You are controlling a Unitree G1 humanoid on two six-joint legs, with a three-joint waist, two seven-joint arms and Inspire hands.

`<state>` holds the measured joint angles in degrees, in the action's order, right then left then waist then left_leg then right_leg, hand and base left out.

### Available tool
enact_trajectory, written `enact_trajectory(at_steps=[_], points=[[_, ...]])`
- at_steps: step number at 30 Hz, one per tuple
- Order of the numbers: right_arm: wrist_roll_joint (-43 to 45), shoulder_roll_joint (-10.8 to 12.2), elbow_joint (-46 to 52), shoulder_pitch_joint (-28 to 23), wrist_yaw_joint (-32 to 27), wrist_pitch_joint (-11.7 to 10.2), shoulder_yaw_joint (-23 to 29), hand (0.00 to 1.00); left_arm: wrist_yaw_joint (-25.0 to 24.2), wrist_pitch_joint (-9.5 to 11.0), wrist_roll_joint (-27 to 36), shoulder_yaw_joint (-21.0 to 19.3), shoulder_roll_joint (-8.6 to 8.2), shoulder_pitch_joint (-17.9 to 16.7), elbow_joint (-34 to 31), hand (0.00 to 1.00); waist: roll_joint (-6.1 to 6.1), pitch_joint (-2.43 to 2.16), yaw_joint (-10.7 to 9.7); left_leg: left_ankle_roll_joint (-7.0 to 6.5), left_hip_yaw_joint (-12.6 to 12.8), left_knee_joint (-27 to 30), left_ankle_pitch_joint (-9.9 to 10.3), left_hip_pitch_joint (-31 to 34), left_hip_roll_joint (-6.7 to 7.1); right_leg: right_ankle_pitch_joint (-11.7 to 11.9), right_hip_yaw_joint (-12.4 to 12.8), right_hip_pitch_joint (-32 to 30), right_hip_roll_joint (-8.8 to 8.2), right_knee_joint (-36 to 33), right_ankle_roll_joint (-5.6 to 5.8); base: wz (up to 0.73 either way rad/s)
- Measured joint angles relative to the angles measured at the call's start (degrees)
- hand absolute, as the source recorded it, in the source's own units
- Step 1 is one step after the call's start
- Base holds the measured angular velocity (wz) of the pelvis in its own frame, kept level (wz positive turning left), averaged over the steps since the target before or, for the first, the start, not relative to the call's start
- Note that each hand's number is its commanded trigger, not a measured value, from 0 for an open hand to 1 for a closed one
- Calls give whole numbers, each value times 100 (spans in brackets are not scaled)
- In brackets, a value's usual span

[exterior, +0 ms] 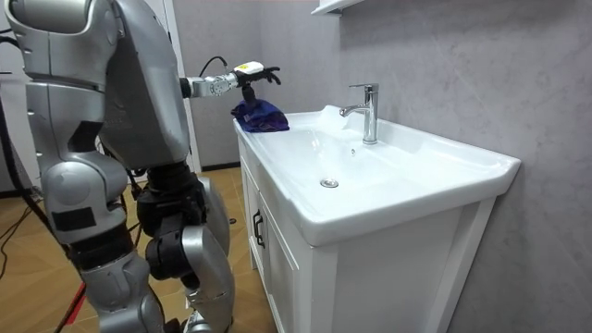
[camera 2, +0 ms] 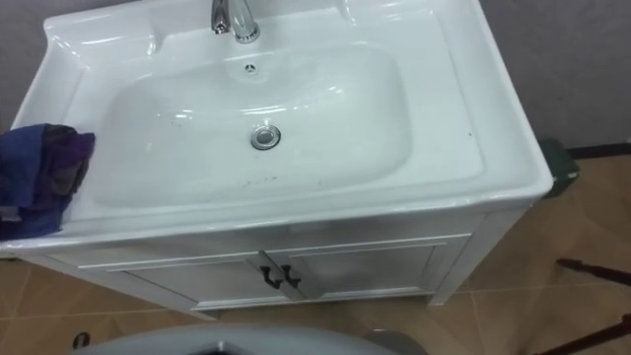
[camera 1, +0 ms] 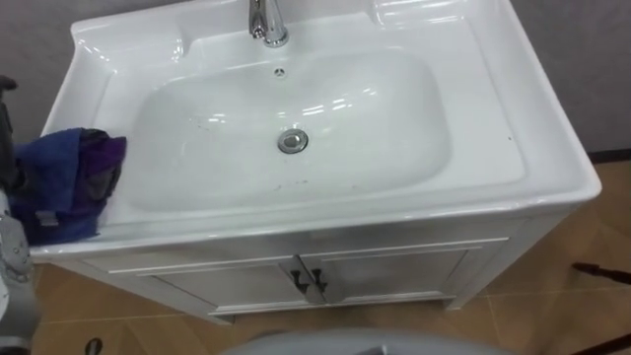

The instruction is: Wipe basin

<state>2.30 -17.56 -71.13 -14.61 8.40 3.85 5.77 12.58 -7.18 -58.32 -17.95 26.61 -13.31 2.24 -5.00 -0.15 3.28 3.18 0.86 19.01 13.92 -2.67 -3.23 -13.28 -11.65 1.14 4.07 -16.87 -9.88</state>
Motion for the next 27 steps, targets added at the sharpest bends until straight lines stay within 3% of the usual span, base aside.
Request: enact_trajectory(at_steps=[5,11,17,23,27], points=[[-6,0,2,4,30,1,10,0,-233,8,167,0,-17,2,-236,0,-10,31,-12,0,-6,28,-1,18,-2,-15,-31,2,-1,8,26,6],[-11,44,-20,104,39,38,-1,0,-456,7,581,0,-304,6,-723,0,7,41,-38,-1,1,-66,-3,0,5,-27,-34,-11,-3,20,43,4],[-165,66,-53,203,25,113,-5,0,-449,42,1038,-73,-321,94,-754,0,22,49,7,0,48,-138,-3,-22,6,-19,-30,-7,-16,26,29,-5],[-122,65,-53,201,43,122,-2,0,-365,133,1032,-619,-319,367,-793,0,38,64,29,0,53,-184,-2,-37,13,-22,-19,-8,-18,57,33,0],[-84,66,-21,138,45,128,13,0,-35,138,1031,-990,-284,450,-792,0,17,52,42,0,85,-208,-1,-64,13,-26,-20,11,-18,118,43,0]])
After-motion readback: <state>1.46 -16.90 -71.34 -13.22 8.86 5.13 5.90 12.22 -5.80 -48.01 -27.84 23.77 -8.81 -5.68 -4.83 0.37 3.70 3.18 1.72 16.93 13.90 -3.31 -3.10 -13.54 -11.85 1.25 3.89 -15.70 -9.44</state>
